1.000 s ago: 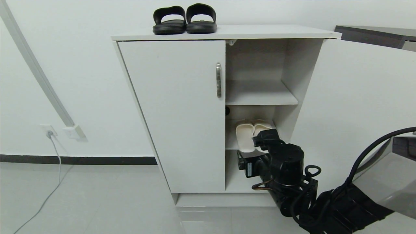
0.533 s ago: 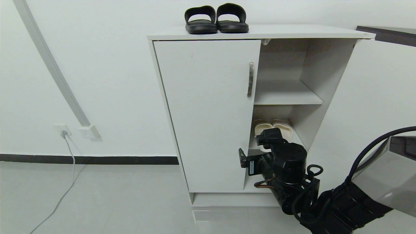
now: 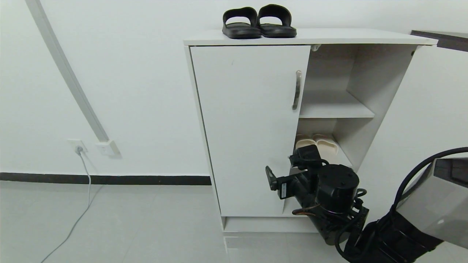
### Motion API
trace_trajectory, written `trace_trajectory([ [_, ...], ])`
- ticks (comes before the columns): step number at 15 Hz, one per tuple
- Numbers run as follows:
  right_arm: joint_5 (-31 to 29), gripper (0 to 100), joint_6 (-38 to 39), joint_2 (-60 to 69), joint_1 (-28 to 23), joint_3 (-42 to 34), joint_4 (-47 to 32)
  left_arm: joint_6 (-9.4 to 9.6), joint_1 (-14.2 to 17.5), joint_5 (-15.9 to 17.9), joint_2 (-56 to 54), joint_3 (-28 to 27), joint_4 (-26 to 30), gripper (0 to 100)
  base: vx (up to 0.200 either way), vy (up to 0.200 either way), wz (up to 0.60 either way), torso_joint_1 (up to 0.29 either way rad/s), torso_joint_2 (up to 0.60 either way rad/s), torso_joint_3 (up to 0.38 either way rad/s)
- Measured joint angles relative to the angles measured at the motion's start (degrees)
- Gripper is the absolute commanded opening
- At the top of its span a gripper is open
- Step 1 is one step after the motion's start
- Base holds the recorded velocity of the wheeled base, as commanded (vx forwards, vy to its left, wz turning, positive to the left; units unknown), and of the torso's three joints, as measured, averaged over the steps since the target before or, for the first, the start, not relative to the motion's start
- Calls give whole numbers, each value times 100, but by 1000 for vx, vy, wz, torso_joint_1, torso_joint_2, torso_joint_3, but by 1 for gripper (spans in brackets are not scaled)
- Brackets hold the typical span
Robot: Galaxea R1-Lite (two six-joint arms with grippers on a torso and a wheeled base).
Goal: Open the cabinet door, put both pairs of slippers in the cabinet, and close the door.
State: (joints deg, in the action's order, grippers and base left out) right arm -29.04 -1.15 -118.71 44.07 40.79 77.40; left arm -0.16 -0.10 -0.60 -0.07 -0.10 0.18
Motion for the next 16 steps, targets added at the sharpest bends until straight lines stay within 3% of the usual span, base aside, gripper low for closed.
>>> trace_trajectory([
  [13, 93, 100, -51, -39, -39, -100, 11, -2, 2, -6, 0, 0, -2, 0, 0, 0, 0, 0, 0, 0],
  [16, 93, 100, -57, -37, -46, -111, 33, -2, 0, -6, 0, -4, -13, 0, 0, 0, 0, 4, -181, -290],
])
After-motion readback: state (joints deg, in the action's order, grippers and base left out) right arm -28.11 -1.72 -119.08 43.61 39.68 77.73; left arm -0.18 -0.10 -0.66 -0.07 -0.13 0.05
